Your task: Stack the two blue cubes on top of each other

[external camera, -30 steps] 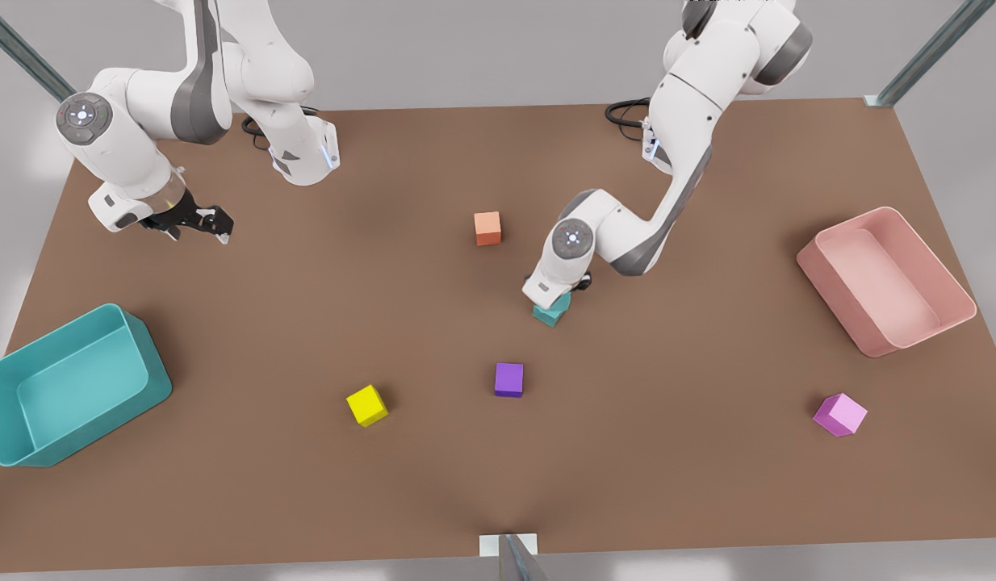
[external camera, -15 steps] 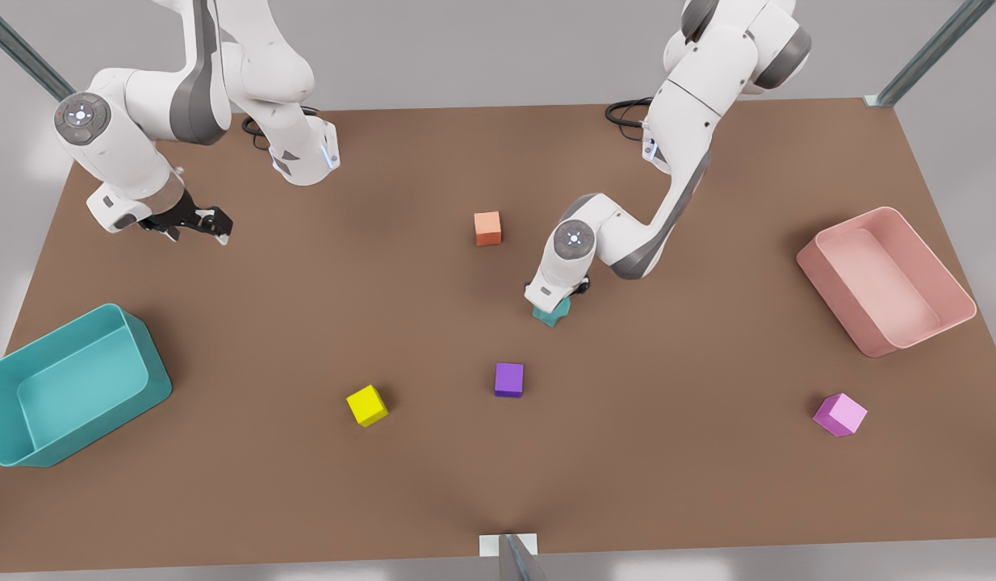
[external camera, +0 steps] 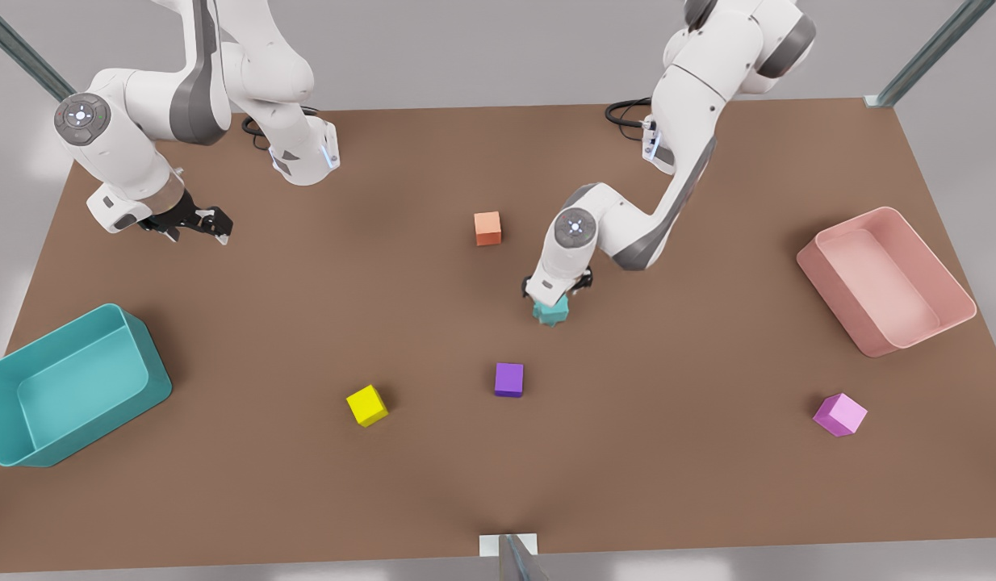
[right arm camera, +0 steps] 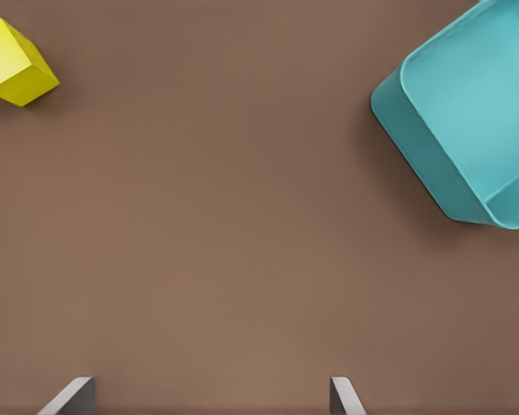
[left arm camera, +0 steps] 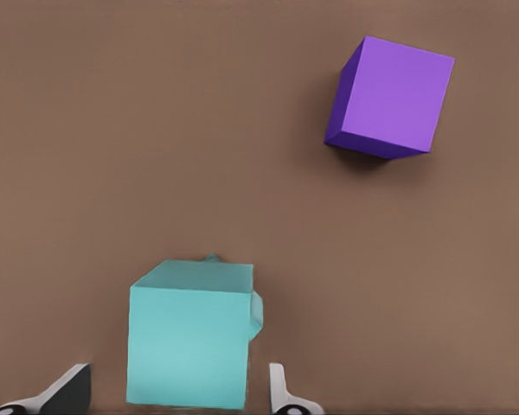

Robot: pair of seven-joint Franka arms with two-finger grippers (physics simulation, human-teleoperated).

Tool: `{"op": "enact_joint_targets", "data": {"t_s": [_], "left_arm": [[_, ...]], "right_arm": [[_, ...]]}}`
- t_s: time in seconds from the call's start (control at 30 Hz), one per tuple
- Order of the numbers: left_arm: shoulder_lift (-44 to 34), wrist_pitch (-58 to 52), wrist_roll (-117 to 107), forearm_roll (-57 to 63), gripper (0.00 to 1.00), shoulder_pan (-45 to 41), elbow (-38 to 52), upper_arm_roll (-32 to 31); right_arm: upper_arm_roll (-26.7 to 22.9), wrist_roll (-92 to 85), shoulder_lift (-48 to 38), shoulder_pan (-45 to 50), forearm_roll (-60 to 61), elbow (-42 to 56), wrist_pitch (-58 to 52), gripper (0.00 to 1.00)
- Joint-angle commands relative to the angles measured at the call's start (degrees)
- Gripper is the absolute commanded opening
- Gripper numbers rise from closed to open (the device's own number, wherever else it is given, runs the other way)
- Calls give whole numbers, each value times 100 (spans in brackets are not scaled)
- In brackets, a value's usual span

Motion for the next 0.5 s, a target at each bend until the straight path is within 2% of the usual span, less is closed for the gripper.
{"op": "enact_joint_targets", "data": {"t_s": [0.0, 0.07, 0.13, 0.23, 0.27, 0.3, 0.33, 0.37, 0.43, 0.47], "left_arm": [[-356, -714, -510, -18, 100, 38, 90, -59], [-734, -1786, -510, -106, 100, 99, 766, -59], [-708, -2841, -457, -229, 100, 179, 1804, -41], [-497, -3263, 817, -27, 100, 978, 2683, 29], [-497, -3307, 1753, 262, 100, 1338, 2771, 20], [-479, -3264, 2599, 71, 100, 1952, 2789, -49], [-409, -3299, 3480, -500, 100, 1867, 3016, 485], [-348, -3386, 3655, -1187, 100, 1278, 3193, 1488], [-348, -3633, 4350, -1363, 100, 847, 3202, 2209], [-356, -3641, 4359, -1363, 100, 890, 3202, 2200]], "right_arm": [[-1, -15, -3, 0, 12, 3, 3, 100], [-1, -15, -3, 0, 4, 3, 3, 100], [-1, -15, -3, 0, 4, 3, -5, 100], [-1, -15, -3, 0, 4, 3, -5, 100], [8, -15, -3, 0, 4, 3, -5, 100], [8, -15, -3, 0, 4, 11, 3, 100], [8, -15, -3, 0, 12, 11, -5, 100], [-1, -15, 6, 0, 4, 11, -5, 100], [-1, -6, 6, 0, 4, 12, 3, 100], [8, 46, 6, 0, 4, 20, 3, 100]]}}
